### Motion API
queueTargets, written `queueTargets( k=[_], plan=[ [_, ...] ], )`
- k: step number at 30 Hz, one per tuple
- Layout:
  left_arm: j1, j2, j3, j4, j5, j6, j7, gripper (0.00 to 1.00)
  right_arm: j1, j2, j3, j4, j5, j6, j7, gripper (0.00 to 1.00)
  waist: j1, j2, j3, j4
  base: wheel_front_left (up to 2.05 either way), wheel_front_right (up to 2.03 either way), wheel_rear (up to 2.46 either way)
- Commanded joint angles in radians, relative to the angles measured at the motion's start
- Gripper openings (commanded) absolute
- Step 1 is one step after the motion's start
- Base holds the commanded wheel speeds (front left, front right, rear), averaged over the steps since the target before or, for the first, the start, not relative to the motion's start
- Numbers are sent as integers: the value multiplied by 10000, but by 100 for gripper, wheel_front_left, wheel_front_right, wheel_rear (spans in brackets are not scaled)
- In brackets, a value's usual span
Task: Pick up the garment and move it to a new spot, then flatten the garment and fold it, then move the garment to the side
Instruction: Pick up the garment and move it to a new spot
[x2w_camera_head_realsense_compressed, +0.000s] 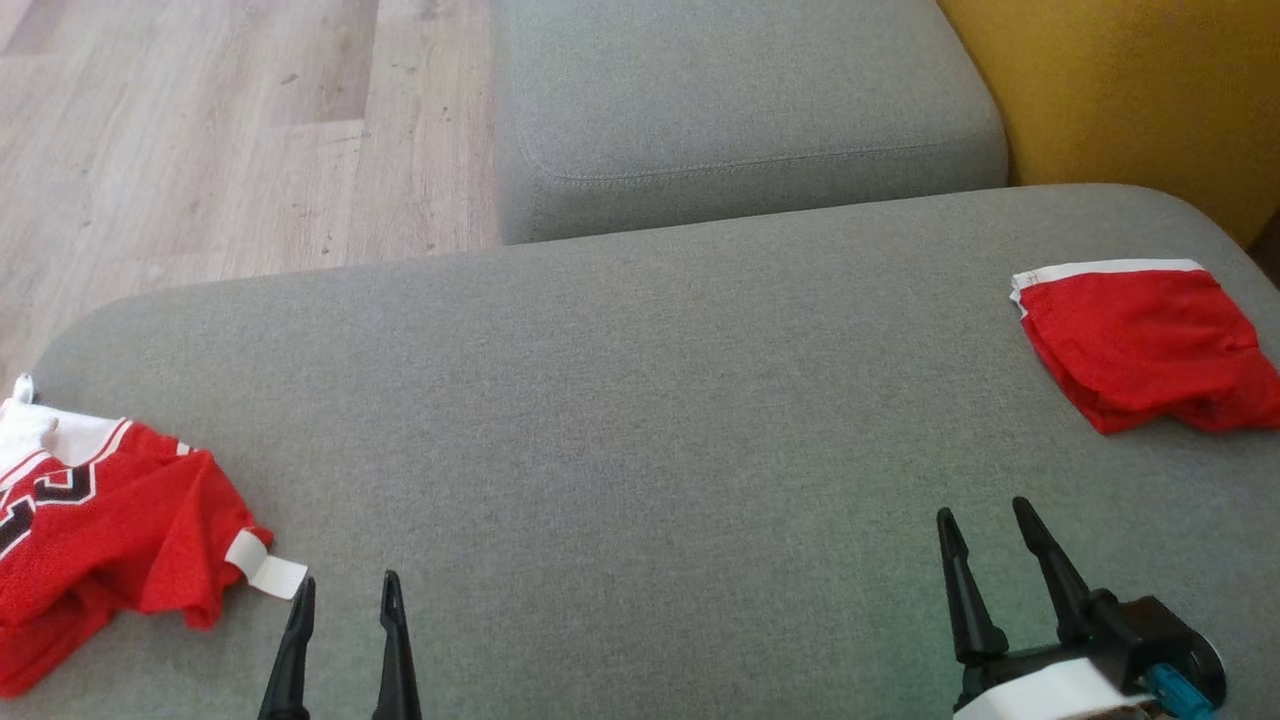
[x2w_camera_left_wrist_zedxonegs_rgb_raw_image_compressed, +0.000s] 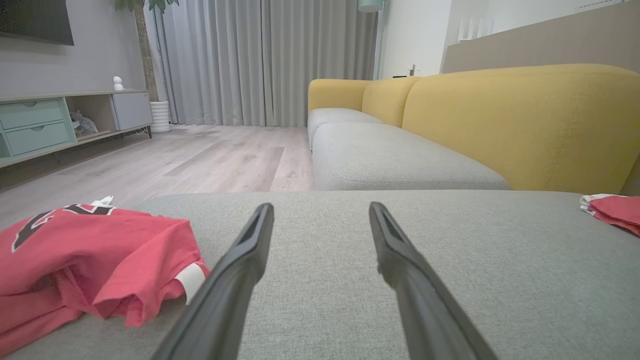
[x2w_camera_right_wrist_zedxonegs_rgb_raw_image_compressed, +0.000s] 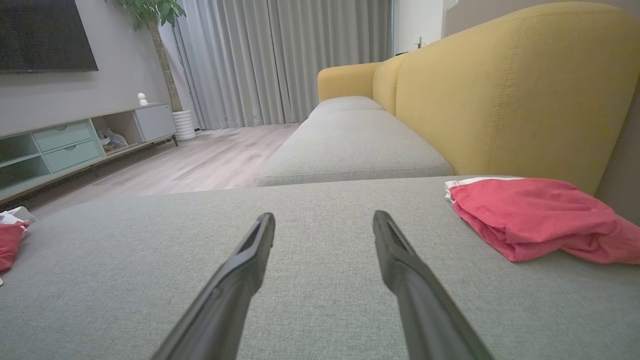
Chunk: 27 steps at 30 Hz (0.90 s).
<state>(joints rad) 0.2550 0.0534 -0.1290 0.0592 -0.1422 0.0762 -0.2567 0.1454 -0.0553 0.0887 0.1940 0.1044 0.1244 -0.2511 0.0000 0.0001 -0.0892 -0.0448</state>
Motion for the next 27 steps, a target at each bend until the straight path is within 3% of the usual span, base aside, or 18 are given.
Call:
queueTargets(
  k=[1, 10, 19, 27],
  plan=[
    [-337, -31, 304, -278, 113, 45, -51, 100, -341, -2, 197, -361, -60, 63, -106, 100, 0, -1, 29, 4, 0, 0, 0],
    [-315, -31, 406, -242, -122, 51, -51, 100, -282, 21, 162, -356, -79, 63, -106, 100, 0, -1, 87, 497, 0, 0, 0],
    [-60, -32, 761, -339, 134, 329, -51, 100, -201, 33, 744, -290, -113, 63, -106, 100, 0, -1, 90, 2516, 0, 0, 0],
    [305, -32, 1130, -476, 247, 366, -51, 100, -189, 38, 976, -256, -87, 63, -106, 100, 0, -1, 22, 3543, 0, 0, 0]
  ],
)
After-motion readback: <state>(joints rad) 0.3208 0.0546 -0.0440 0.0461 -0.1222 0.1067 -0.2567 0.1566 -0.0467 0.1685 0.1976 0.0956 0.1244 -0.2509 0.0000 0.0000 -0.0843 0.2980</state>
